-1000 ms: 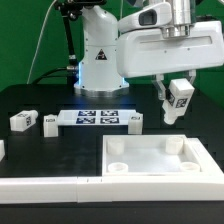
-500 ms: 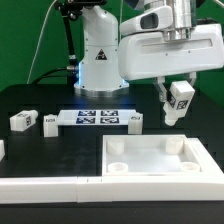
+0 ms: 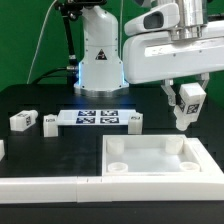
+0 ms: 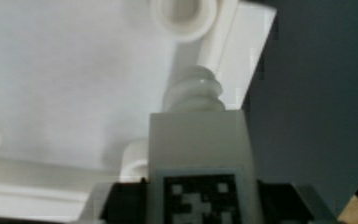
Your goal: Assemble one leg
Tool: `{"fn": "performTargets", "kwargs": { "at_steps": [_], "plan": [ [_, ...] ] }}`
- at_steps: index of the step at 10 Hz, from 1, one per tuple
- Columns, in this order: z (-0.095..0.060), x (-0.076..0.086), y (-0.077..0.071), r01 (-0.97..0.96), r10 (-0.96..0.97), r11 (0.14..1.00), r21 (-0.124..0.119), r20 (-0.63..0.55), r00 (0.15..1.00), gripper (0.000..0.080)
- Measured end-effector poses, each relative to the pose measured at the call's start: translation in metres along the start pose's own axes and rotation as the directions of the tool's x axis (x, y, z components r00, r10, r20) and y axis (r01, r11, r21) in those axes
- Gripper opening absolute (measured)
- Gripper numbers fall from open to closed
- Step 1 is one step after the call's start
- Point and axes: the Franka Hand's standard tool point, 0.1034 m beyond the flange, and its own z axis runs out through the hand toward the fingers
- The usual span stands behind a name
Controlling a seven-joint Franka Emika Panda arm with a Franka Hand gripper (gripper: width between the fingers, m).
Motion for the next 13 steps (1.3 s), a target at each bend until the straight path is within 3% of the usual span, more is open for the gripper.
{"fn": "performTargets", "kwargs": {
  "at_steps": [2, 4, 7, 8, 9, 13],
  "plan": [
    [0.008, 0.014, 0.006, 0.064, -0.064, 0.998, -0.005, -0.045, 0.997, 0.0288],
    [0.008, 0.017, 0.007, 0.065, -0.066, 0.998, -0.01, -0.074, 0.995, 0.0288],
    [0.008, 0.016, 0.019, 0.082, -0.1, 0.994, -0.07, -0.315, 0.944, 0.0288],
    [0.013, 0.015, 0.018, 0.085, -0.098, 0.995, -0.06, -0.272, 0.957, 0.0288],
    [0.009, 0.03, 0.018, 0.085, -0.099, 0.995, -0.06, -0.291, 0.952, 0.0288],
    [0.02, 0.057, 0.025, 0.079, -0.093, 0.995, -0.058, -0.305, 0.948, 0.0288]
  ]
}}
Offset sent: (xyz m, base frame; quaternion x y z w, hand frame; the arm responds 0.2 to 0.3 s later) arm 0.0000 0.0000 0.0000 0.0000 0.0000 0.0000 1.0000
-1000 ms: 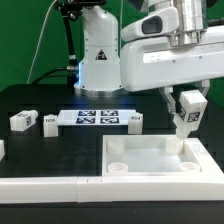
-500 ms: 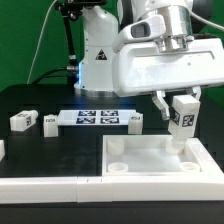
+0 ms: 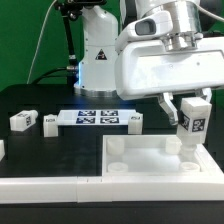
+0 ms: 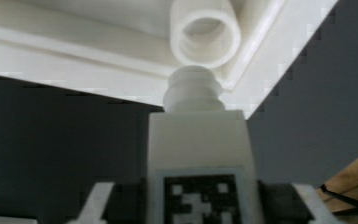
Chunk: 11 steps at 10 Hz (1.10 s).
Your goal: Assemble one leg
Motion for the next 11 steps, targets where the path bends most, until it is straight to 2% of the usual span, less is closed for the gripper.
{"fn": "performTargets", "kwargs": {
  "at_steps": [4, 7, 11],
  "plan": [
    [0.016, -0.018, -0.009, 0.004, -0.004, 1.0, 0.009, 0.017, 1.0, 0.0288],
    [0.017, -0.021, -0.009, 0.005, -0.005, 1.0, 0.009, 0.016, 1.0, 0.0288],
    [0.026, -0.025, -0.008, 0.001, -0.001, 1.0, -0.001, -0.031, 1.0, 0.0288]
  ]
}}
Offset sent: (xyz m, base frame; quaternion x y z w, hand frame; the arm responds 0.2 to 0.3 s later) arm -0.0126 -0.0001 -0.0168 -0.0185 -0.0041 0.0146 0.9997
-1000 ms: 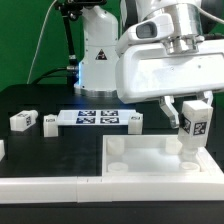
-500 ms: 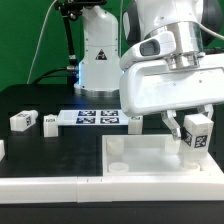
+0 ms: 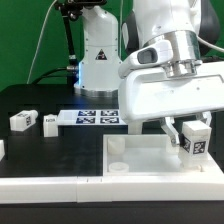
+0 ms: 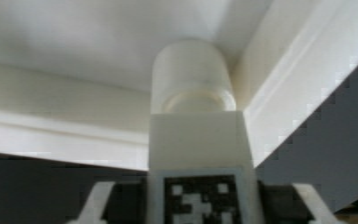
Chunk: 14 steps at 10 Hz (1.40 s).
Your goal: Assemble one leg
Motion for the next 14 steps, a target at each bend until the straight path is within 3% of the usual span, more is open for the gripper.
{"fn": "performTargets", "kwargs": {
  "at_steps": [4, 5, 6, 7, 8, 10, 14],
  "plan": [
    [0.0, -0.001, 0.0, 0.0, 0.0, 1.0, -0.002, -0.011, 1.0, 0.0288],
    [0.0, -0.001, 0.0, 0.0, 0.0, 1.0, -0.002, -0.011, 1.0, 0.0465],
    [0.0, -0.001, 0.0, 0.0, 0.0, 1.0, -0.002, -0.011, 1.0, 0.0465],
    [0.0, -0.001, 0.0, 0.0, 0.0, 1.0, -0.002, -0.011, 1.0, 0.061],
    [0.0, -0.001, 0.0, 0.0, 0.0, 1.0, -0.002, -0.011, 1.0, 0.0643],
    [-0.001, -0.001, 0.0, 0.0, 0.0, 1.0, -0.002, -0.008, 1.0, 0.0648],
    [-0.021, 0.016, 0.0, 0.012, -0.012, 1.0, 0.0, 0.005, 1.0, 0.0649]
  ]
}}
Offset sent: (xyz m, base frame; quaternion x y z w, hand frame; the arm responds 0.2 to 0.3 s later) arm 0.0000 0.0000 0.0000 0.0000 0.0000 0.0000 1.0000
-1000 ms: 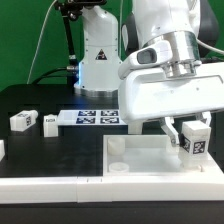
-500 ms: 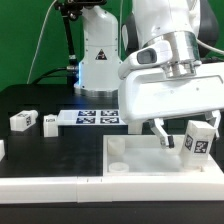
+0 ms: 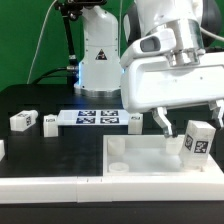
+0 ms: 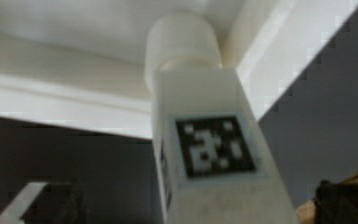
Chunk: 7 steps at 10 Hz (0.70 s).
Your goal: Assemble one leg
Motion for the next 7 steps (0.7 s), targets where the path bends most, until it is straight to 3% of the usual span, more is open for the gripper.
{"fn": "performTargets", "kwargs": {
  "at_steps": [3, 5, 6, 7],
  "plan": [
    [0.001, -0.003, -0.006, 0.003, -0.005, 1.0, 0.023, 0.084, 0.996, 0.0649],
    [-0.002, -0.005, -0.017, -0.01, -0.009, 0.998, 0.069, 0.279, 0.96, 0.0649],
    [-0.003, -0.004, -0.019, -0.03, 0.004, 0.997, 0.073, 0.329, 0.944, 0.0649],
    [-0.006, -0.008, -0.025, -0.079, 0.05, 0.996, 0.05, 0.436, 0.899, 0.0649]
  ]
}}
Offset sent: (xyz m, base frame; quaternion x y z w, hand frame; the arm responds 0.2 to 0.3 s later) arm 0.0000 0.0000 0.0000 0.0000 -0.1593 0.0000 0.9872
